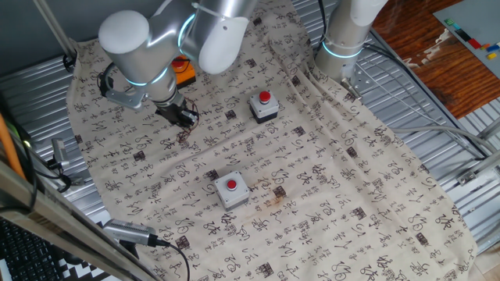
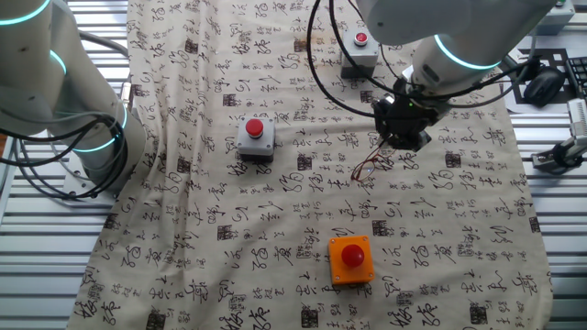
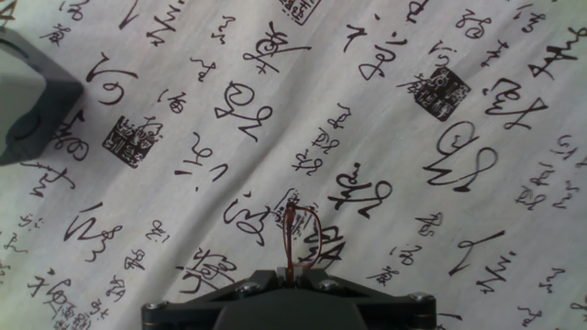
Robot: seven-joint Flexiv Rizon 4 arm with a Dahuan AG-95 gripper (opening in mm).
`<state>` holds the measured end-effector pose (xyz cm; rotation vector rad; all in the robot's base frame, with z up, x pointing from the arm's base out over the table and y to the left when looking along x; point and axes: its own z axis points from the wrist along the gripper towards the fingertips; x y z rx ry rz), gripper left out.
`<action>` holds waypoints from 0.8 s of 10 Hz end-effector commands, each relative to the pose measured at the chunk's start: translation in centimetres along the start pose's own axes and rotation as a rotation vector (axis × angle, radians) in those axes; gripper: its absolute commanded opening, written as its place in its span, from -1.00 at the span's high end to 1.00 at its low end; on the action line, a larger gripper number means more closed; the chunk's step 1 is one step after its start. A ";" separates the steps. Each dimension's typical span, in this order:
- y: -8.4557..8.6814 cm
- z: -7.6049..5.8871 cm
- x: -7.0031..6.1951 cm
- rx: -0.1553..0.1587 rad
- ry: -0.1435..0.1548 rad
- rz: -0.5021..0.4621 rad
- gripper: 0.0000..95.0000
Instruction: Unfold the leg of the glasses (with one hand)
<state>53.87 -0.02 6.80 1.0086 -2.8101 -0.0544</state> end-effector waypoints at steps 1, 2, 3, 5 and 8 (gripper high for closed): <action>0.0 0.0 0.1 0.001 0.001 -0.002 1.00; 0.0 -0.1 0.0 0.001 0.001 -0.003 1.00; 0.0 -0.1 0.0 0.002 -0.001 -0.001 1.00; 0.0 -0.1 0.0 0.003 -0.007 -0.005 1.00; -0.1 -0.1 0.0 0.004 -0.022 -0.006 1.00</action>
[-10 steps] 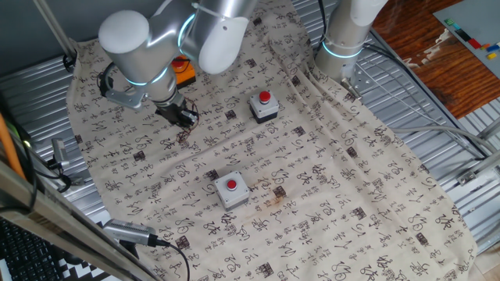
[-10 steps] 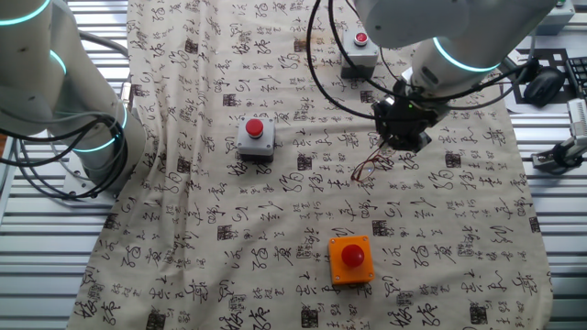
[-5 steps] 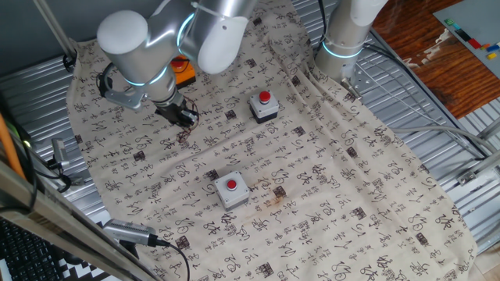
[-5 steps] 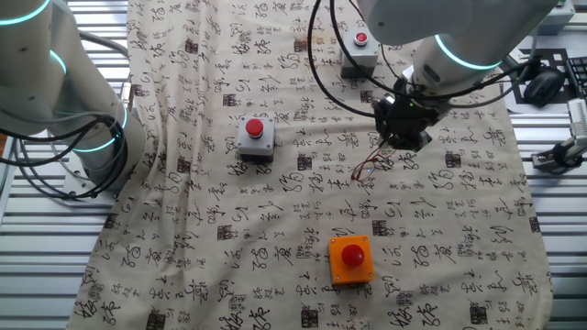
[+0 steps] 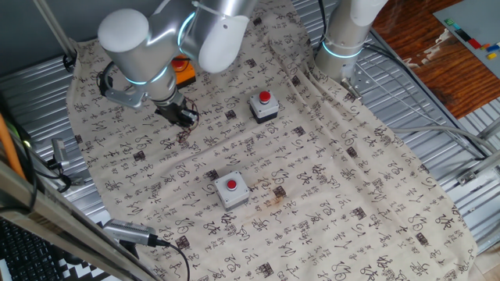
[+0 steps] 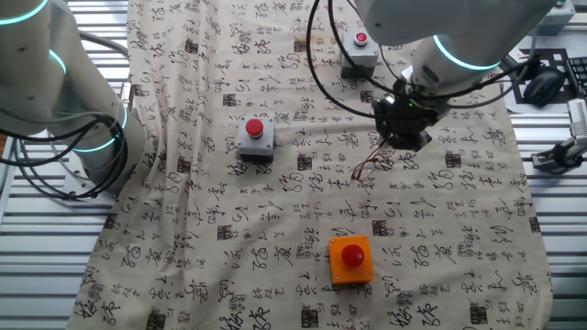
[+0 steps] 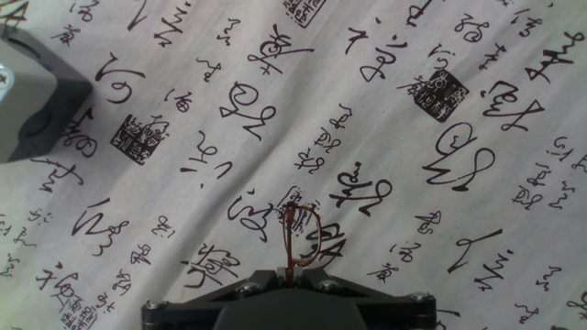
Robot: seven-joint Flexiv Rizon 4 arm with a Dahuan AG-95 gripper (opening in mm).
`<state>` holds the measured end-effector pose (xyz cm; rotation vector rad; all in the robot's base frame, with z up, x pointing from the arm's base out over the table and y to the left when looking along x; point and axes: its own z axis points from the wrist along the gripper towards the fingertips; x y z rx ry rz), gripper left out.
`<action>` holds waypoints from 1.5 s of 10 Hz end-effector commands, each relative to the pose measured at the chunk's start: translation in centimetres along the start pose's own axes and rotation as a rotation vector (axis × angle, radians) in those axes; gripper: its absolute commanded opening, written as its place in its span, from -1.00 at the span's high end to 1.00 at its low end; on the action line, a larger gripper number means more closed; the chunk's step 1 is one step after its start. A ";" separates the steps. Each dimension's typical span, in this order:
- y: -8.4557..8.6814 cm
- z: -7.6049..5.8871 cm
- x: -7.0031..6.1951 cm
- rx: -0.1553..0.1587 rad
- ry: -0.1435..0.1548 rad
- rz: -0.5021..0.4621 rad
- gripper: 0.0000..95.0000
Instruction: Unfold the leg of the glasses (with one hand)
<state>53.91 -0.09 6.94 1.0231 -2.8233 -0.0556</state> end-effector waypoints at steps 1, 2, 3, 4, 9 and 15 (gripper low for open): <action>0.0 0.1 -0.1 -0.008 -0.015 0.003 0.60; 0.0 0.1 -0.1 -0.009 -0.016 0.004 0.60; 0.0 0.1 -0.1 -0.009 -0.020 0.006 0.20; -0.1 0.1 -0.1 -0.007 -0.021 0.005 0.20; -0.4 0.7 0.8 -0.008 -0.031 -0.011 0.20; -0.7 1.3 0.9 -0.005 -0.032 -0.020 0.60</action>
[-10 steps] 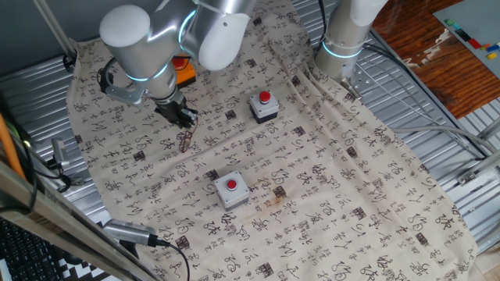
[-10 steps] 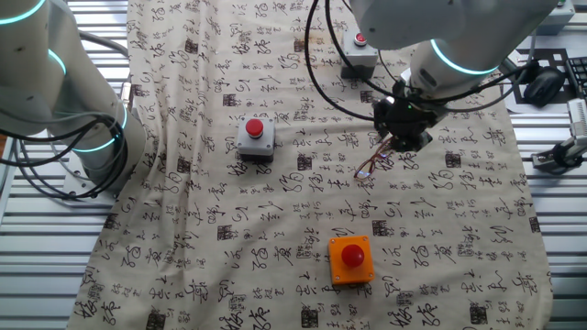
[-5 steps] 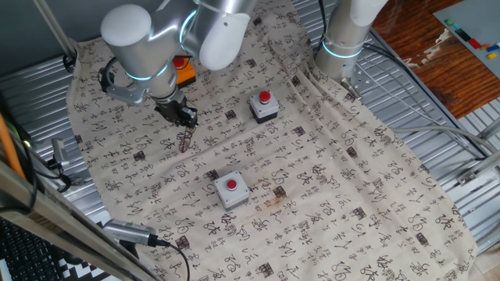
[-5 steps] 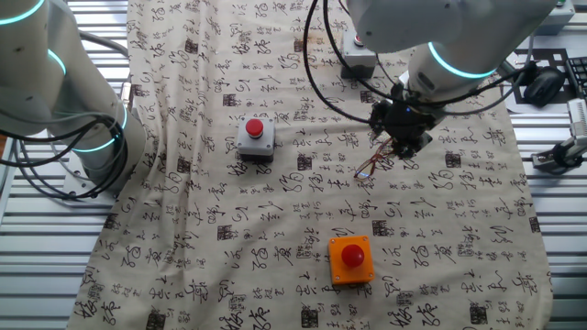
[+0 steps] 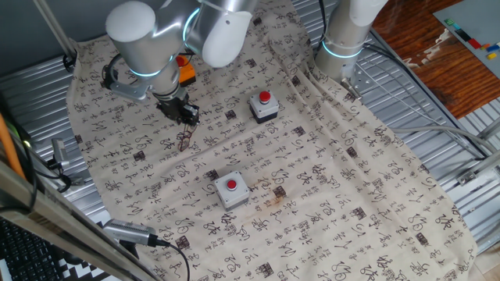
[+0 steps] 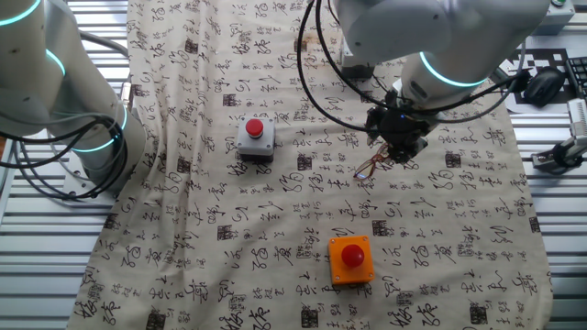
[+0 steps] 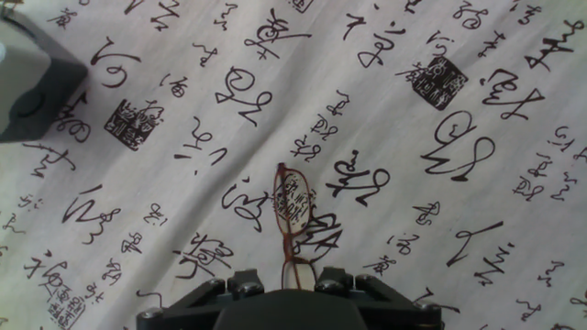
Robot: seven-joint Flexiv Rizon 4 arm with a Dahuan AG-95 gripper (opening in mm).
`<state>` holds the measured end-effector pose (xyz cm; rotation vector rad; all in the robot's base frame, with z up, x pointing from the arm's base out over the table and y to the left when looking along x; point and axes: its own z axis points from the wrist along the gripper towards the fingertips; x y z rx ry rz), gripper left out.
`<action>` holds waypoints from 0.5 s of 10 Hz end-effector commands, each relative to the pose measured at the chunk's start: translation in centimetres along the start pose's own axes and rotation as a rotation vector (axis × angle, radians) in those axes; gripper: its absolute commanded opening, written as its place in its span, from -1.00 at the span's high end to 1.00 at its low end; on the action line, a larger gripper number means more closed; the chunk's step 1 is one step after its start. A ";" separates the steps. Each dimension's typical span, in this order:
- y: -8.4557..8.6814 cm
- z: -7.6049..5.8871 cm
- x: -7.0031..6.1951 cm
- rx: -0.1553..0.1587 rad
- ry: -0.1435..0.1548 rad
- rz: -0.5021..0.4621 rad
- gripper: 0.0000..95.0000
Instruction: Unfold the leg of the glasses (with one hand)
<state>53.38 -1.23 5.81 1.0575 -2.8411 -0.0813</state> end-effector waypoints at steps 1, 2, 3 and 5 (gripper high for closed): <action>-0.2 0.2 -0.2 -0.002 -0.002 -0.003 0.60; -0.1 0.3 -0.3 -0.002 -0.003 -0.002 0.60; 0.0 0.4 -0.4 -0.002 -0.003 0.001 1.00; 0.2 0.5 -0.7 -0.001 -0.002 0.006 1.00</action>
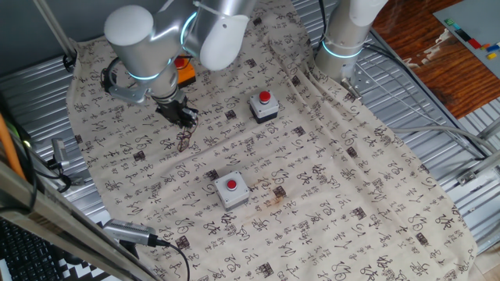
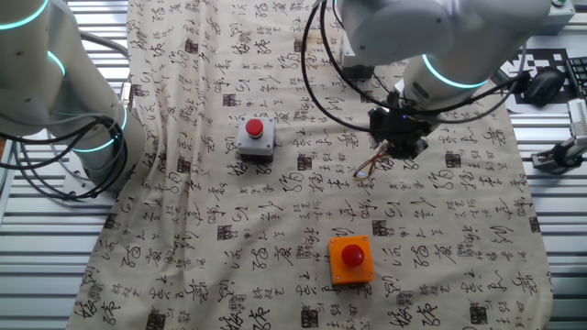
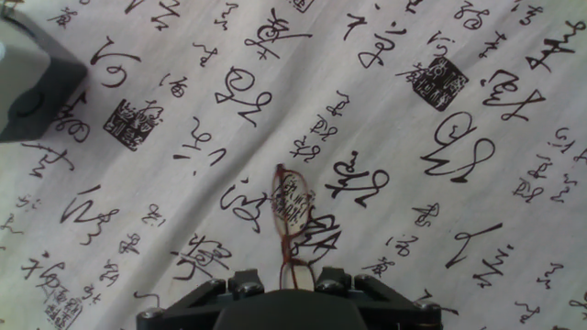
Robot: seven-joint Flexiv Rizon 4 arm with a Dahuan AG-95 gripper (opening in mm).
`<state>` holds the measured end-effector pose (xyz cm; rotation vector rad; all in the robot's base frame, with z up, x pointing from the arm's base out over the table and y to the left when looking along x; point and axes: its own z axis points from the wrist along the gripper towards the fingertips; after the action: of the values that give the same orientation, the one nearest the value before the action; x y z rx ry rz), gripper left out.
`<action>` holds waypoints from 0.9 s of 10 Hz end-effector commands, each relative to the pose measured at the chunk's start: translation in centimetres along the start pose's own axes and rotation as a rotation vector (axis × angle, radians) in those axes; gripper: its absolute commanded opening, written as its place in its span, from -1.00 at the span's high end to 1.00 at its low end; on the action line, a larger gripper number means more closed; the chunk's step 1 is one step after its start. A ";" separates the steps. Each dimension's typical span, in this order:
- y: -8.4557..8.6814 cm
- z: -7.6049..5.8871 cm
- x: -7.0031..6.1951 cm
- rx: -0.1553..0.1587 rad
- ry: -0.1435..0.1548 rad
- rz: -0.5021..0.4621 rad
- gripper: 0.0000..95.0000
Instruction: Unfold the leg of the glasses (with one hand)
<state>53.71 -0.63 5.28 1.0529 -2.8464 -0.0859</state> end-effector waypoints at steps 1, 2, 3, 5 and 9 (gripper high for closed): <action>0.0 0.1 0.0 0.001 0.003 0.003 1.00; 0.0 0.1 -0.1 0.002 0.004 0.002 1.00; 0.0 0.1 -0.1 0.002 0.005 0.003 1.00; 0.1 -0.1 -0.3 0.001 0.006 0.002 1.00; 0.6 -0.9 -1.0 -0.004 0.023 0.000 1.00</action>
<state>54.24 0.53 6.25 1.0499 -2.8215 -0.0775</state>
